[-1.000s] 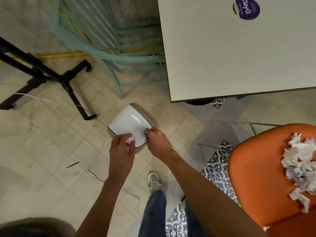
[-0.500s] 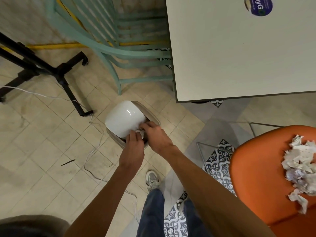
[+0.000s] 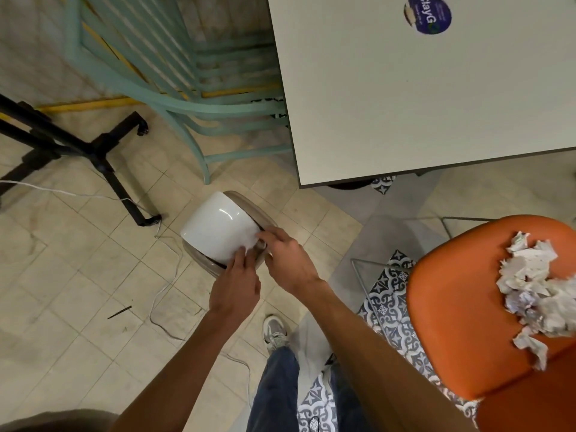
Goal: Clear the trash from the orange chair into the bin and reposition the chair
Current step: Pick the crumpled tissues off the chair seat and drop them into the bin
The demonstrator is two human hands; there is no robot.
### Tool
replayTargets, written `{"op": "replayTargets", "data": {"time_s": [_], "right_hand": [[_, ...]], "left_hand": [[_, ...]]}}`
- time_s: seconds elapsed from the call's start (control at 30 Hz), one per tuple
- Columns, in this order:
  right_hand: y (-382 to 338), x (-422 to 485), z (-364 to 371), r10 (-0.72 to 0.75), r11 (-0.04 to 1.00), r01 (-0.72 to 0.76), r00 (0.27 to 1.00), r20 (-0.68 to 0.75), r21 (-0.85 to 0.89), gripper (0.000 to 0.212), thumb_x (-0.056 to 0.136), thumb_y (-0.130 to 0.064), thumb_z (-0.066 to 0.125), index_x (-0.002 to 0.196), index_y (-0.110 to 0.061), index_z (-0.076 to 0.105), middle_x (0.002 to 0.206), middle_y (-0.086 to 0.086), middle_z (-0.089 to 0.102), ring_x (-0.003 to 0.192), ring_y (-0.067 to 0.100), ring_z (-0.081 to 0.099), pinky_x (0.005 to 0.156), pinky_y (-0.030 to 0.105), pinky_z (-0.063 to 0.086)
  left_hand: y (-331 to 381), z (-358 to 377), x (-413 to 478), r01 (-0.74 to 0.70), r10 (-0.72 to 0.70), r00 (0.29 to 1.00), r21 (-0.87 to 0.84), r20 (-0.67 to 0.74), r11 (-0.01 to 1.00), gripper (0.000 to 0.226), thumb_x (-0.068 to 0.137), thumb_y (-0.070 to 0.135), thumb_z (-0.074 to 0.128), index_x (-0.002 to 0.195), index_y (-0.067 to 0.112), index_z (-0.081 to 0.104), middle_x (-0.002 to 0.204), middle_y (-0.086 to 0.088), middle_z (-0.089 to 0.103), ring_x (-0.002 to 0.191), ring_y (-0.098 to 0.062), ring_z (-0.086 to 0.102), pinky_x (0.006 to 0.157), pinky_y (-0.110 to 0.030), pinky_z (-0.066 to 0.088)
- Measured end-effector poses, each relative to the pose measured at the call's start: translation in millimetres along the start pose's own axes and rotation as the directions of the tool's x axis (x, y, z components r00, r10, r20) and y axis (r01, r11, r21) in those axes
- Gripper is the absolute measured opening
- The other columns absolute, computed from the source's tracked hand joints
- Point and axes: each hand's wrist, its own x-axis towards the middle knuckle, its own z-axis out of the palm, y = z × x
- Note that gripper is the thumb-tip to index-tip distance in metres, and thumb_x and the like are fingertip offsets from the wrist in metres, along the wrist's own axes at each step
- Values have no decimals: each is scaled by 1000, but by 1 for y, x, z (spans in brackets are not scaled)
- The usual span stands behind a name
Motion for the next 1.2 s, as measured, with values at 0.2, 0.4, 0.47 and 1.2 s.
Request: {"op": "replayTargets", "data": {"time_s": [0.2, 0.4, 0.47, 1.2], "right_hand": [[19, -58, -41, 77, 996, -82, 990, -116, -38, 49, 105, -24, 60, 153, -27, 49, 166, 3, 41, 135, 32, 59, 109, 46, 52], [63, -133, -84, 172, 984, -177, 943, -283, 9, 45, 105, -32, 60, 149, -25, 53, 162, 5, 47, 135, 32, 59, 108, 45, 53], [79, -156, -94, 211, 977, -210, 923, -323, 39, 44, 105, -32, 60, 148, -24, 54, 160, 5, 48, 133, 31, 60, 108, 43, 53], [365, -351, -175, 809, 586, -646, 423, -409, 490, 35, 103, -23, 66, 137, -22, 60, 144, 1, 58, 100, 26, 71, 75, 32, 50]], "left_hand": [[32, -26, -23, -3, 0, 998, -59, -63, 998, 66, 100, 32, 65, 158, 14, 38, 158, -15, 46, 139, -32, 54, 98, -44, 57], [100, -51, -39, -131, 101, 975, -149, -197, 980, 51, 102, 34, 61, 148, 16, 50, 140, -10, 62, 121, -28, 64, 92, -41, 59], [125, -57, -43, -173, 137, 966, -152, -222, 973, 47, 101, 32, 61, 144, 15, 54, 135, -12, 65, 116, -31, 65, 89, -41, 58], [489, 44, -5, -633, 634, 773, -48, 19, 773, 27, 100, 28, 62, 125, 19, 63, 118, -2, 67, 107, -25, 65, 78, -40, 59]]}}
